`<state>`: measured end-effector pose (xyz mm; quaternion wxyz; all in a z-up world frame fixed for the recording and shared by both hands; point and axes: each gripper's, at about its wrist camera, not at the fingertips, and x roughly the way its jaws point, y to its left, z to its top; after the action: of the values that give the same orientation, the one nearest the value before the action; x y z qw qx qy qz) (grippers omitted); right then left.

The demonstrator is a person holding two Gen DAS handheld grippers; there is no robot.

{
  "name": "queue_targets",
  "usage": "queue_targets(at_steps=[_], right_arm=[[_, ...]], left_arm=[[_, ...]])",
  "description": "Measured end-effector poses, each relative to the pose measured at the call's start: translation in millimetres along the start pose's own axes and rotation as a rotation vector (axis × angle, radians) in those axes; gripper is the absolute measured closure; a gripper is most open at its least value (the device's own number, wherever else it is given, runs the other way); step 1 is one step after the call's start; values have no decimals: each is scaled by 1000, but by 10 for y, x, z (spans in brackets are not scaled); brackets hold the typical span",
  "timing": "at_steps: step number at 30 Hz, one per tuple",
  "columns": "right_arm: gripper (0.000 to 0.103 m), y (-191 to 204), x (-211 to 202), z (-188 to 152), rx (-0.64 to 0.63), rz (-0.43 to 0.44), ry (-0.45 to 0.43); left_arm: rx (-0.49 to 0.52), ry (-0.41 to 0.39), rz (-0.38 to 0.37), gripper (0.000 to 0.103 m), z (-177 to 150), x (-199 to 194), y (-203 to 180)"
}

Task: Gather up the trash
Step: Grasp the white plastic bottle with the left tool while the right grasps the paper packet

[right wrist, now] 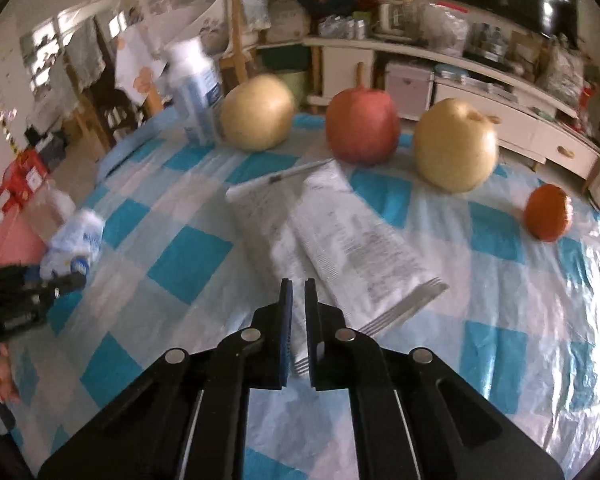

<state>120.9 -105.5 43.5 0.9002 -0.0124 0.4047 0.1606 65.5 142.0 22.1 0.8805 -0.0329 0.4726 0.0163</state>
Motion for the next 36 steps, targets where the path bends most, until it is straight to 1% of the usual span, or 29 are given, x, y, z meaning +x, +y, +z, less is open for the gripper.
queue_targets(at_steps=[1, 2, 3, 4, 7, 8, 9, 11, 13, 14, 20, 24, 27, 29, 31, 33, 36], right_arm=[[44, -25, -29, 33, 6, -9, -11], [11, -33, -58, 49, 2, -27, -32], [7, -23, -94, 75, -20, -44, -66], [8, -18, -87, 97, -35, -48, -67], [8, -4, 43, 188, -76, -74, -36], [8, -9, 99, 202, -86, -83, -28], [8, -13, 168, 212, -95, -84, -12], [8, -29, 340, 212, -114, -80, 41], [7, -42, 472, 204, -133, -105, 71], [5, -43, 504, 202, -139, -106, 73], [4, -126, 584, 240, -118, -67, 93], [4, -105, 585, 241, -115, -75, 94], [9, -60, 557, 219, -117, -76, 83], [19, -23, 519, 193, -130, -68, 74], [23, 30, 481, 158, -145, -62, 70], [27, 78, 447, 118, -157, -59, 64], [32, 125, 402, 78, -161, -65, 56]], left_arm=[[6, -1, 2, 57, -9, -3, -8], [16, -1, 5, 57, -18, -4, -19], [33, -3, 12, 57, -26, -2, -39], [45, -4, 18, 57, -31, -1, -52], [66, -11, 14, 49, -46, 0, -83], [75, -10, 13, 40, -49, 7, -94], [78, -5, 24, 26, -57, 22, -105], [52, -3, 48, 15, -72, 48, -70], [46, 0, 39, 15, -62, 53, -48], [47, -1, 39, 15, -61, 54, -51], [37, -13, 44, 15, -58, 64, -56], [37, -20, 44, 15, -52, 71, -57], [37, -26, 44, 15, -59, 67, -56], [37, -28, 44, 15, -61, 66, -50], [34, -33, 44, 19, -64, 58, -40], [28, -41, 46, 31, -62, 35, -27], [12, -48, 43, 39, -61, 8, 19]])
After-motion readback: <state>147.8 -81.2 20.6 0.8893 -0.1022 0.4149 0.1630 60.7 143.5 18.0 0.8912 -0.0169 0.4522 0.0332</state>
